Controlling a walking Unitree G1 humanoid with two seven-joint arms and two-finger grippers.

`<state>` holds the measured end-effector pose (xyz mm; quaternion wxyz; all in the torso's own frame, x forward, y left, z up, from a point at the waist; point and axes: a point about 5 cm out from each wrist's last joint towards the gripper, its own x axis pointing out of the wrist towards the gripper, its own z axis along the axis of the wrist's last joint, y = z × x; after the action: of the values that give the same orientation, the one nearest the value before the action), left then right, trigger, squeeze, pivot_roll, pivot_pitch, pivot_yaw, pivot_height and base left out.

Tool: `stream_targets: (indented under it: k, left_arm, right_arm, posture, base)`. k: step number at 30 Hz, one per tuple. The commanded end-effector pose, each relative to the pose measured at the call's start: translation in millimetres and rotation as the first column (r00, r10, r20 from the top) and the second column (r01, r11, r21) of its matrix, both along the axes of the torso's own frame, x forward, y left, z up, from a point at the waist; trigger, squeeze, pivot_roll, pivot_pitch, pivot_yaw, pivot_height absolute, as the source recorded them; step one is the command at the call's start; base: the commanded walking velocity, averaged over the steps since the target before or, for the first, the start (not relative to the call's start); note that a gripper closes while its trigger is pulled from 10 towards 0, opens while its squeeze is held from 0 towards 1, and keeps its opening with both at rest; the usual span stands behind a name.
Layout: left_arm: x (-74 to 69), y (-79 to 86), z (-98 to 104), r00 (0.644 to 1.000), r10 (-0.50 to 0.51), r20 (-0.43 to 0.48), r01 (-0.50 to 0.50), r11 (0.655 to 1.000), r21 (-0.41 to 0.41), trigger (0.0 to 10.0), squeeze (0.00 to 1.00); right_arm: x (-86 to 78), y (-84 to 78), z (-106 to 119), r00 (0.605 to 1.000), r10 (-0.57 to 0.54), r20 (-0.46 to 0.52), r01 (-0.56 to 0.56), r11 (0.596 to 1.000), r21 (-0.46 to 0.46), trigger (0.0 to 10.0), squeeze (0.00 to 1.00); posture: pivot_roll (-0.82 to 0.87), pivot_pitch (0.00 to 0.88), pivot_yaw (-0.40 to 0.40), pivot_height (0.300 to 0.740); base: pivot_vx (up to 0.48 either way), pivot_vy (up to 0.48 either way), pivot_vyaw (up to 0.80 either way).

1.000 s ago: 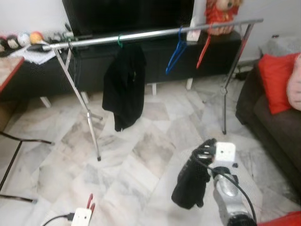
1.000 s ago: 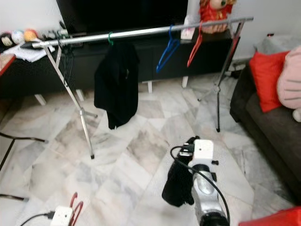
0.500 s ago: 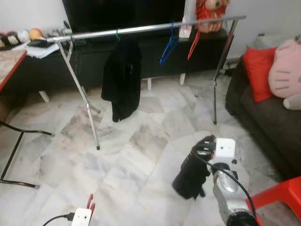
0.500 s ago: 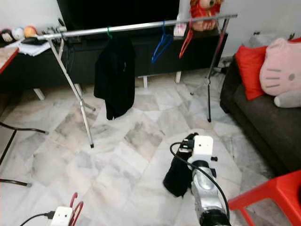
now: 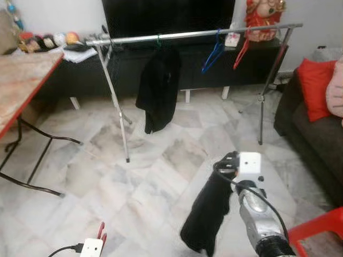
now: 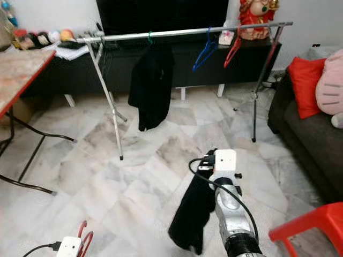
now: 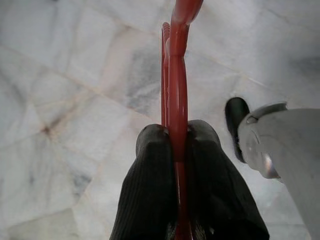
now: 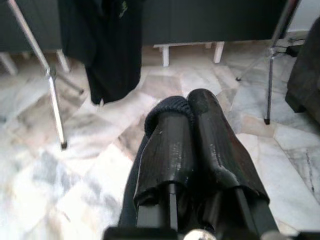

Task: Hang hanger

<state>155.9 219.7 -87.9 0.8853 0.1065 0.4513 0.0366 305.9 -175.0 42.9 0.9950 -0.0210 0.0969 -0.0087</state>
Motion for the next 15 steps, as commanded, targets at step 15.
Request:
stream_targets:
  k: [15]
  left_arm:
    - [94.5,-8.2,61,0.916,-0.186,0.355,0.215,0.976,-0.042,10.0,0.0]
  right_arm:
    - [25.1,-0.9,6,0.969,0.128,-0.213,-0.181,0.951,-0.25,10.0,0.0]
  posture:
    - [-0.04,0.0,-0.007,0.74]
  base:
    - [0.0,0.0,0.0]
